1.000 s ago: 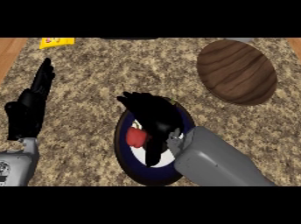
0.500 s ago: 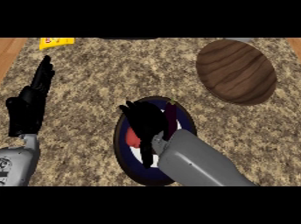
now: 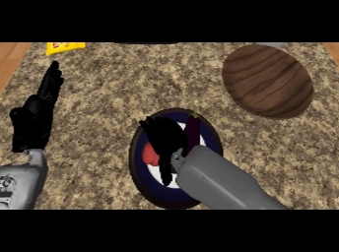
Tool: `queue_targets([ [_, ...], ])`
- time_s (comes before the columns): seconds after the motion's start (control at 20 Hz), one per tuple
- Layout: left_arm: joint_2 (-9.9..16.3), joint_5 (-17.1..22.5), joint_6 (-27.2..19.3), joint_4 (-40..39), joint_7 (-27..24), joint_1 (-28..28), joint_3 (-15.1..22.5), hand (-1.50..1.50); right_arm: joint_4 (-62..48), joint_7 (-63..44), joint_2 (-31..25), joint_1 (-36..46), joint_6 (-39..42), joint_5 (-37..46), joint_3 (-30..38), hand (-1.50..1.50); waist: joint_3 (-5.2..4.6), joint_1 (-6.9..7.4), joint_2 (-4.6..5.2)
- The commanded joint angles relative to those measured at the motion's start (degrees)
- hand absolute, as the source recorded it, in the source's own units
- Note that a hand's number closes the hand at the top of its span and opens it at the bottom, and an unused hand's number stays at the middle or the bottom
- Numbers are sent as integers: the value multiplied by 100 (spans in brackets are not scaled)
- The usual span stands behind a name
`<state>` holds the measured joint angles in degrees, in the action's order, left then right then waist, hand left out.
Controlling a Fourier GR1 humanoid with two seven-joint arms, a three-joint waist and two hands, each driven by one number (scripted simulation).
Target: Pick the bell pepper from the plate and place it in the bowl
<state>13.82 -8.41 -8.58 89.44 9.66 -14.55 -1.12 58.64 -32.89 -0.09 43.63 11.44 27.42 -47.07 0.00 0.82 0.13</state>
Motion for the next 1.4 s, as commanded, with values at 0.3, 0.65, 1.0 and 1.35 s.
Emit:
queue_targets([
  [0.3,-44,-45,180,236,17,171,-77,0,-1208,793,9,327,-538,-361,-453,-150,1,77,10],
  [0.65,-239,-145,99,-370,-297,-103,-123,0,-1201,1140,9,424,-784,-150,-771,150,0,16,10],
  [1.0,-350,-399,9,598,387,141,114,0,-1358,1529,9,529,-1034,-369,-785,150,2,31,-1],
  [1.35,-180,-170,180,162,93,92,-242,0,721,399,7,-1279,-1902,-119,-1979,150,0,-90,-34],
])
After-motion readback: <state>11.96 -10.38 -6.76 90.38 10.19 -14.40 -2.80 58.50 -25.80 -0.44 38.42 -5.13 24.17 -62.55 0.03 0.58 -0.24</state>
